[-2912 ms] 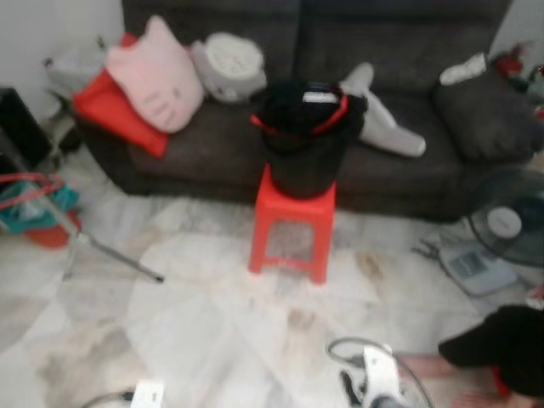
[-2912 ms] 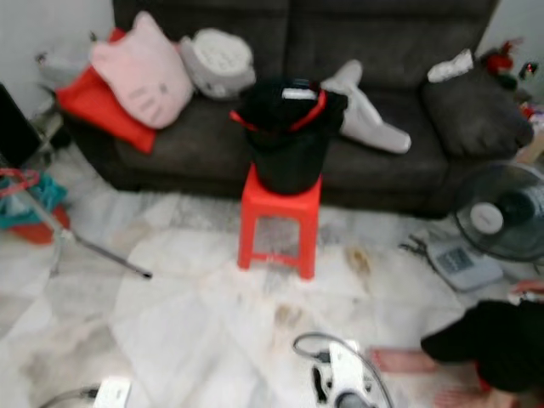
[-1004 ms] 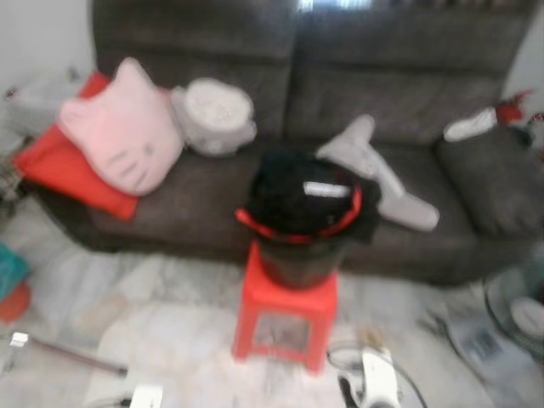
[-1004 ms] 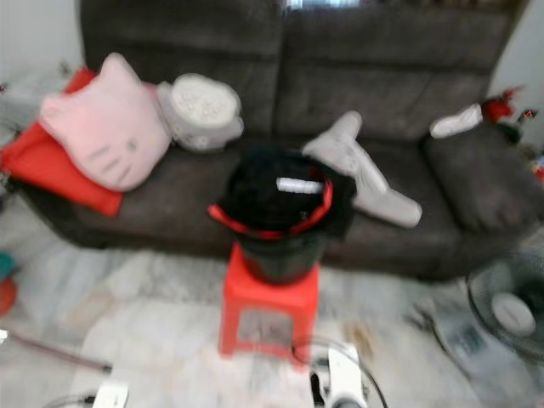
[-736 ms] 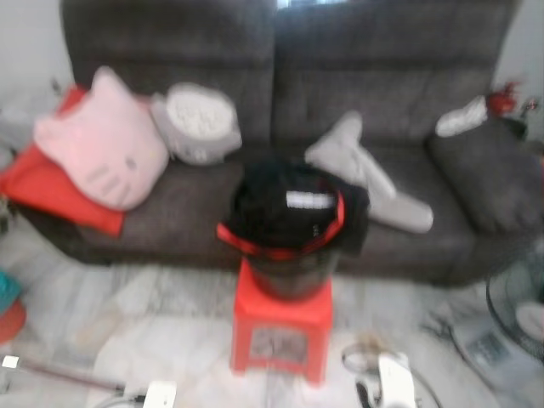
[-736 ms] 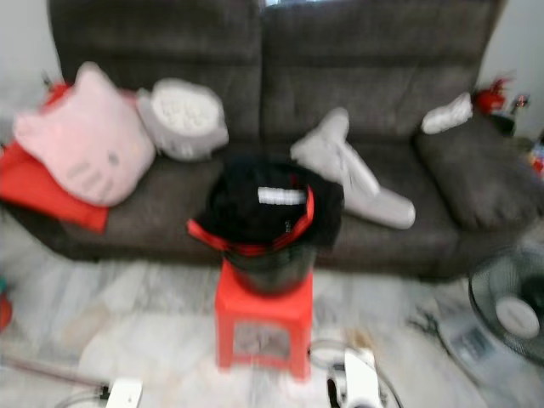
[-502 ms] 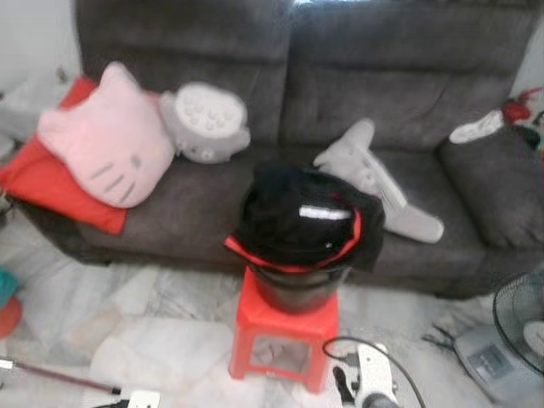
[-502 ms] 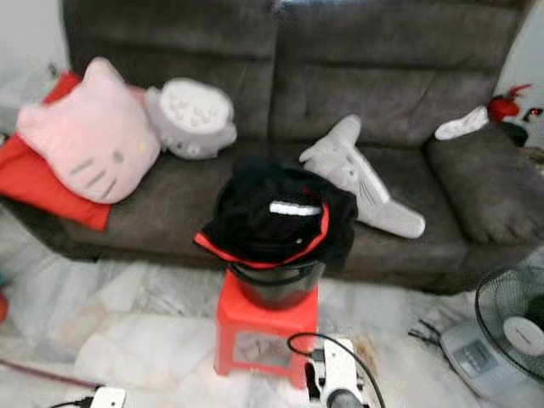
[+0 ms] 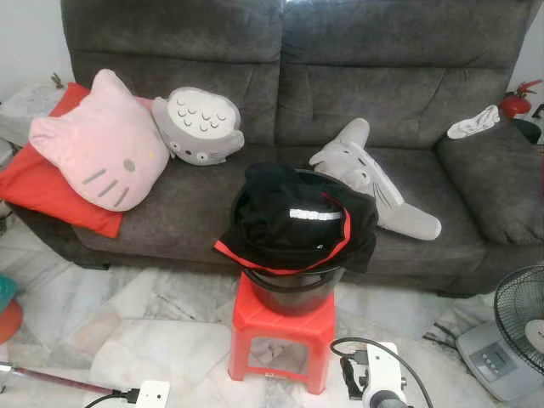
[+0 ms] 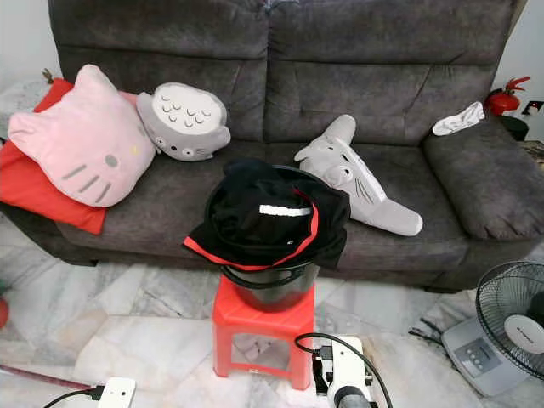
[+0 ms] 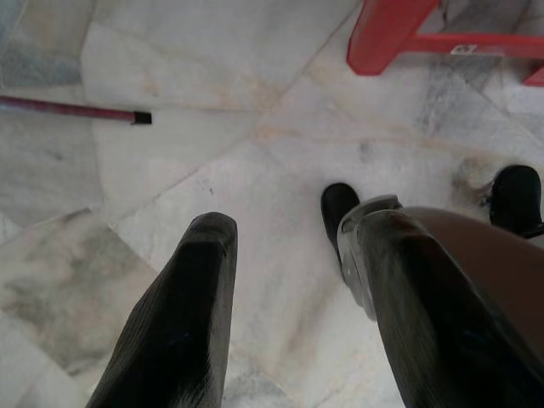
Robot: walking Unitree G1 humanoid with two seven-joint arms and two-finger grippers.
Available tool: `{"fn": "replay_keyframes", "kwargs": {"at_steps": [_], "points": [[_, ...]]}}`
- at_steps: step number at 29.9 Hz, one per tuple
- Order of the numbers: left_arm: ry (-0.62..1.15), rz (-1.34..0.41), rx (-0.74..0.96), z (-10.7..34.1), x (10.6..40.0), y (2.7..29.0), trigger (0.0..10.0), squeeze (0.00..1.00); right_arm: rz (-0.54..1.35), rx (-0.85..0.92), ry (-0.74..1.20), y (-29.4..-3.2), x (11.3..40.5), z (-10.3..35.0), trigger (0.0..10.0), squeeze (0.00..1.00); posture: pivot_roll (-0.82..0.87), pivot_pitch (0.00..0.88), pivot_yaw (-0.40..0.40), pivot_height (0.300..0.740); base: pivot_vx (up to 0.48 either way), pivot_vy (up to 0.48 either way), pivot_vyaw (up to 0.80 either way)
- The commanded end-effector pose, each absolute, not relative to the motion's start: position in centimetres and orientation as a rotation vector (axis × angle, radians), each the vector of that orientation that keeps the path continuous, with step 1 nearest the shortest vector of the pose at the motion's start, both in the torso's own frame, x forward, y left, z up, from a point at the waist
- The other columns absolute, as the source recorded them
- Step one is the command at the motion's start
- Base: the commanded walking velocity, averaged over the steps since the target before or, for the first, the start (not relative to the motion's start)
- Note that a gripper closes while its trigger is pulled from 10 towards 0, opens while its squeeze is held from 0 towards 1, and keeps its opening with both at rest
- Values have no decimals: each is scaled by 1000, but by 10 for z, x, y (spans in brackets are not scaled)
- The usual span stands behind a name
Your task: Hang hanger
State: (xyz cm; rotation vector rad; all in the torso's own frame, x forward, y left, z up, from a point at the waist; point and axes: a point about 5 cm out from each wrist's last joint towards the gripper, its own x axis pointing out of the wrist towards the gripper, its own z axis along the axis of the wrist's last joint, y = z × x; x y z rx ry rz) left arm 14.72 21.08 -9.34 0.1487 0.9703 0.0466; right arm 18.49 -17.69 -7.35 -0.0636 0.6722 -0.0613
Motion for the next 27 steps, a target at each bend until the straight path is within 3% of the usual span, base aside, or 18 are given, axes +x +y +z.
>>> {"fn": "replay_keyframes", "kwargs": {"at_steps": [1, 2, 3, 7, 10, 13, 20, 25, 27], "points": [[994, 46, 172, -95, 142, 214, 10000, 0, -59, -90, 632, -177, 188, -70, 10000, 0, -36, 58, -7, 740, 0, 0, 0], [993, 47, 174, -95, 142, 214, 10000, 0, -63, -106, 613, -178, 189, -68, 10000, 0, -39, 57, -10, 740, 0, 0, 0], [993, 47, 176, -95, 141, 214, 10000, 0, -79, -193, 459, -195, 216, -45, 10000, 0, -41, 56, -10, 740, 0, 0, 0], [993, 47, 177, -95, 142, 215, 10000, 0, -83, -217, 294, -208, 238, -17, 10000, 0, -49, 55, -6, 740, 0, 0, 0], [993, 42, 181, -95, 142, 215, 10000, 0, -53, -231, 285, -207, 239, -15, 10000, 0, -53, 55, -5, 740, 0, 0, 0], [990, 40, 182, -95, 143, 215, 10000, 0, -34, -281, 160, -209, 222, -3, 10000, 0, -50, 54, -5, 740, 0, 0, 0], [992, 40, 189, -94, 142, 216, 10000, 0, -57, -220, -18, -198, 210, 36, 10000, 0, -46, 50, 1, 740, 0, 0, 0], [996, 39, 198, -95, 142, 217, 10000, 0, -46, -208, -119, -199, 214, 74, 10000, 0, -55, 49, 9, 740, 0, 0, 0], [996, 37, 202, -94, 142, 218, 10000, 0, 7, -187, -200, -191, 231, 103, 10000, 0, -59, 47, 9, 740, 0, 0, 0]]}}
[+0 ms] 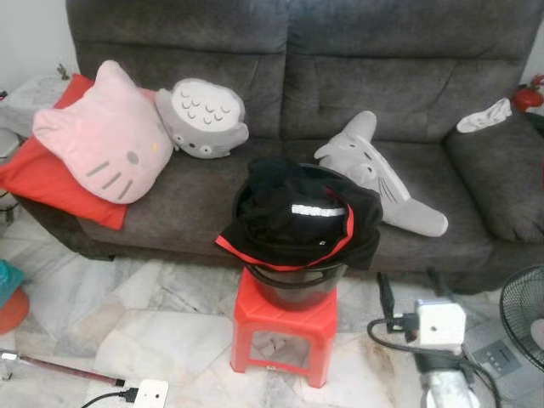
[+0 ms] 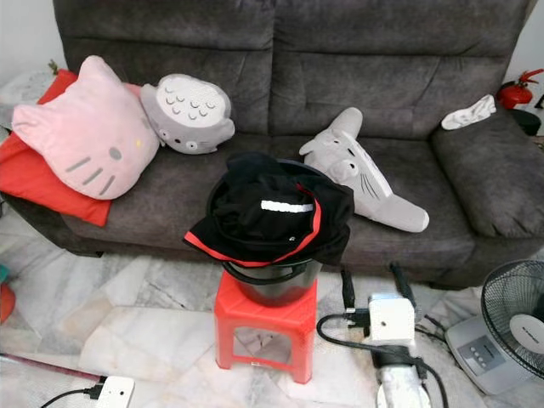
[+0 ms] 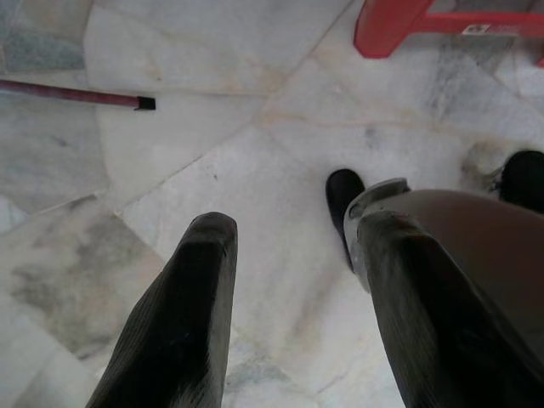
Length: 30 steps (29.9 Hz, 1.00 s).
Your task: Hang hanger
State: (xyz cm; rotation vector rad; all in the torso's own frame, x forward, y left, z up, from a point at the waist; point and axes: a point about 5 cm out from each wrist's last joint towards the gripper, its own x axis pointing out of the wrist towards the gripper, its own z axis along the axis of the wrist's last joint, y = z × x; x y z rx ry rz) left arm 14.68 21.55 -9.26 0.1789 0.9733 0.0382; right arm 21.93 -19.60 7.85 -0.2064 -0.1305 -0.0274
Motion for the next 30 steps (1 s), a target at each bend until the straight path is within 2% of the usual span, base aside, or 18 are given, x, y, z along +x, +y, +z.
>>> {"fn": "replay_keyframes", "kwargs": {"at_steps": [1, 7, 12, 15, 18, 25, 30], "points": [[996, 37, 202, -94, 142, 218, 10000, 0, 7, -187, -200, -191, 231, 103, 10000, 0, -59, 47, 9, 740, 0, 0, 0], [986, 38, 199, -93, 145, 216, 10000, 0, 167, -115, -300, -159, 278, 153, 10000, 0, -61, 41, 6, 740, 0, 0, 0], [986, 42, 195, -93, 145, 216, 10000, 0, 188, -110, -306, -146, 297, 170, 10000, 0, -59, 43, 2, 740, 0, 0, 0], [991, 47, 192, -94, 144, 217, 10000, 0, 142, -103, -226, -140, 309, 171, 10000, 0, -59, 46, -3, 740, 0, 0, 0], [997, 52, 189, -95, 141, 217, 10000, 0, 61, -53, -119, -142, 311, 162, 10000, 0, -63, 50, -1, 740, 0, 0, 0], [1001, 46, 190, -95, 141, 216, 10000, 0, 41, 34, -14, -144, 308, 153, 10000, 0, -68, 54, 1, 740, 0, 0, 0], [1000, 43, 189, -95, 141, 215, 10000, 0, 39, -10, 61, -146, 307, 150, 10000, 0, -68, 53, -1, 740, 0, 0, 0]]}}
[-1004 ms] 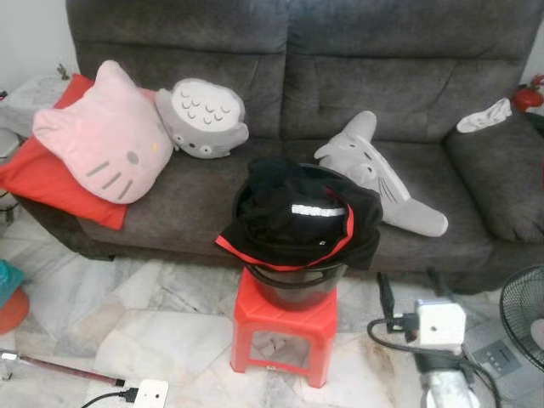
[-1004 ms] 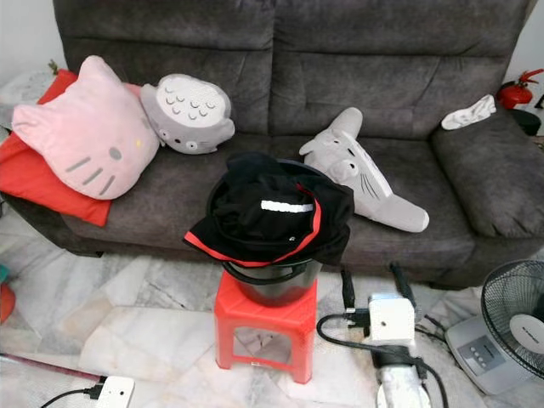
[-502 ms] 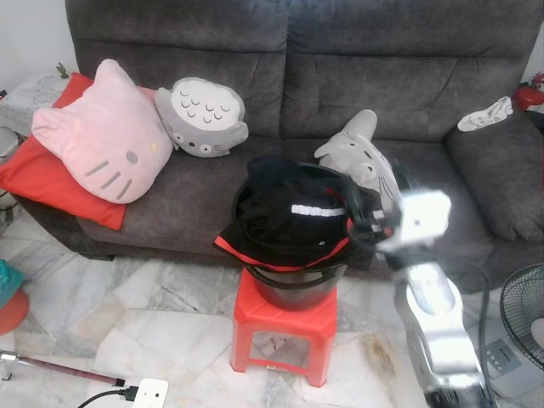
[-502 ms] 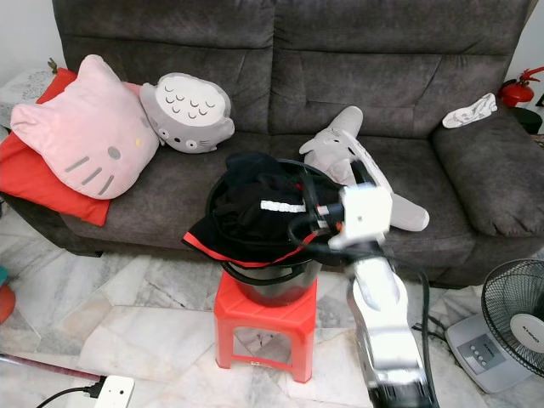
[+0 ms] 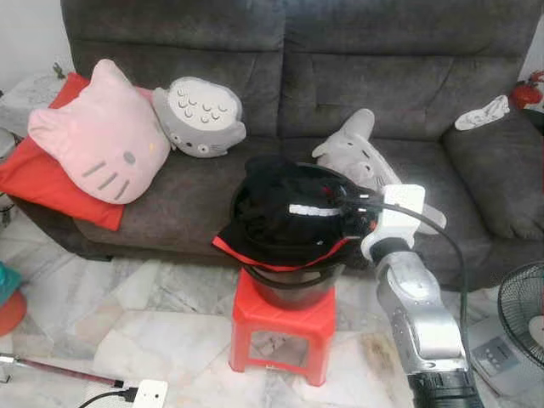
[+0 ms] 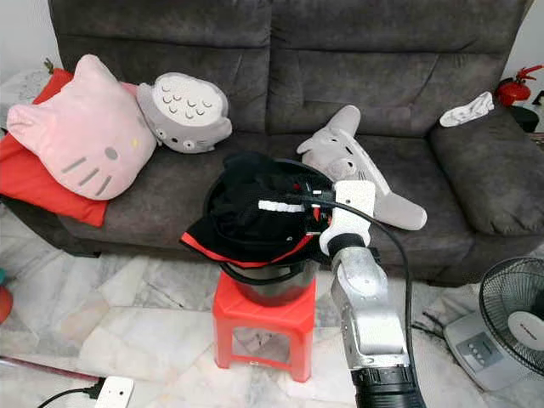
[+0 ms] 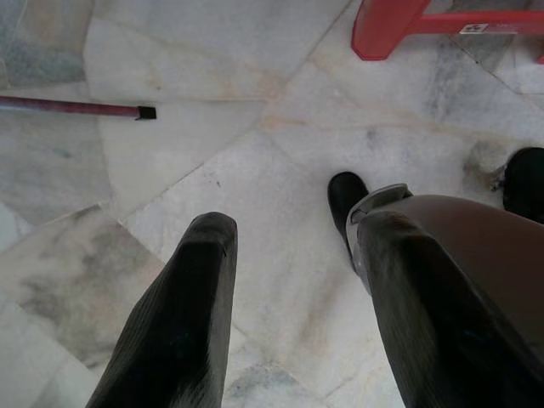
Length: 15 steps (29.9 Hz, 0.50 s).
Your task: Hang hanger
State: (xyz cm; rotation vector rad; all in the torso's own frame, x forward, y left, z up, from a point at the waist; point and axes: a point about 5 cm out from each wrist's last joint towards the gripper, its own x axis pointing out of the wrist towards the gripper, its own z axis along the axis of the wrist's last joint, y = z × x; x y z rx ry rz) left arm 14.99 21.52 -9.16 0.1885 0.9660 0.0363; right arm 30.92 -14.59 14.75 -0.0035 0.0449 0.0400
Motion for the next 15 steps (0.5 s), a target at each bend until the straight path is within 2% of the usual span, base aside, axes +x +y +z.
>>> {"fn": "replay_keyframes", "kwargs": {"at_steps": [1, 4, 10, 15], "points": [[1000, 43, 189, -95, 141, 215, 10000, 0, 39, -10, 61, -146, 307, 150, 10000, 0, -68, 53, -1, 740, 0, 0, 0], [1001, 44, 190, -95, 141, 216, 10000, 0, 59, -31, 140, -145, 302, 142, 10000, 0, -72, 55, 1, 740, 0, 0, 0], [999, 47, 191, -95, 141, 216, 10000, 0, 157, -13, 125, -135, 301, 146, 10000, 0, -66, 55, 3, 740, 0, 0, 0], [997, 45, 192, -95, 142, 216, 10000, 0, 151, -39, 174, -134, 297, 141, 10000, 0, -67, 55, 1, 740, 0, 0, 0]]}}
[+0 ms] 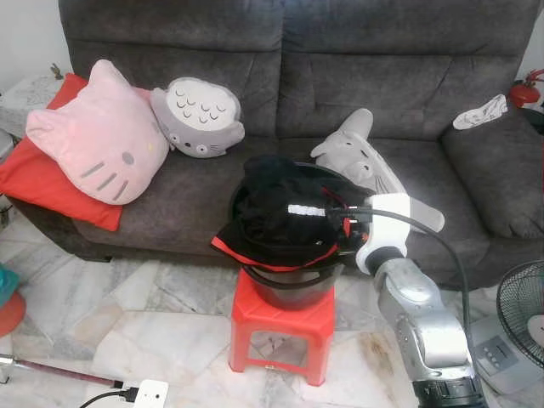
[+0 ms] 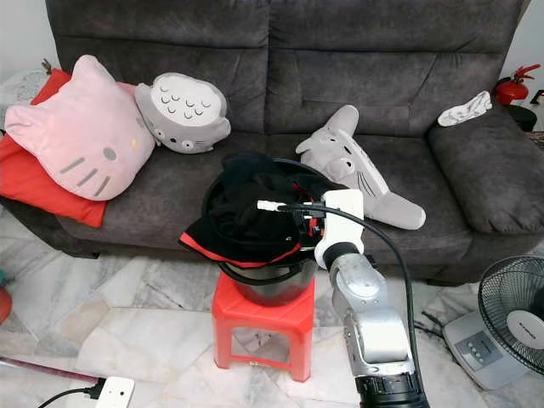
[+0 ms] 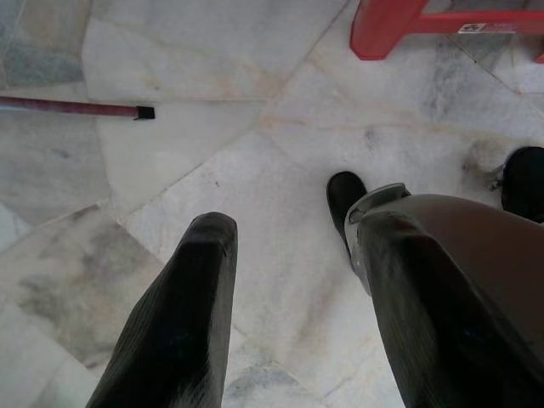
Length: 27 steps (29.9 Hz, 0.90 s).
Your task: Hang hanger
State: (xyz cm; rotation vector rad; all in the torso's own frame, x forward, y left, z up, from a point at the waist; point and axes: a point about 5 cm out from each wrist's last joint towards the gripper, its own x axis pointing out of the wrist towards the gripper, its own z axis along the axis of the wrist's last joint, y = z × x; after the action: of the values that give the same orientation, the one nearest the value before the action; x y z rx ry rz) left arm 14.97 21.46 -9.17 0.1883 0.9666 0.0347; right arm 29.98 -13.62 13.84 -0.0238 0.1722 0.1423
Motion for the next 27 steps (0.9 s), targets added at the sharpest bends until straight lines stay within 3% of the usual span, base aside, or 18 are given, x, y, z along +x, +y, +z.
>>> {"fn": "replay_keyframes", "kwargs": {"at_steps": [1, 21, 27], "points": [[997, 45, 192, -95, 142, 216, 10000, 0, 148, -43, 182, -135, 297, 140, 10000, 0, -67, 55, 1, 740, 0, 0, 0], [996, 43, 196, -95, 141, 216, 10000, 0, -68, -56, 263, -165, 296, 129, 10000, 0, -64, 59, 2, 740, 0, 0, 0], [997, 41, 196, -95, 141, 216, 10000, 0, -54, -69, 297, -163, 295, 124, 10000, 0, -63, 57, 2, 740, 0, 0, 0]]}}
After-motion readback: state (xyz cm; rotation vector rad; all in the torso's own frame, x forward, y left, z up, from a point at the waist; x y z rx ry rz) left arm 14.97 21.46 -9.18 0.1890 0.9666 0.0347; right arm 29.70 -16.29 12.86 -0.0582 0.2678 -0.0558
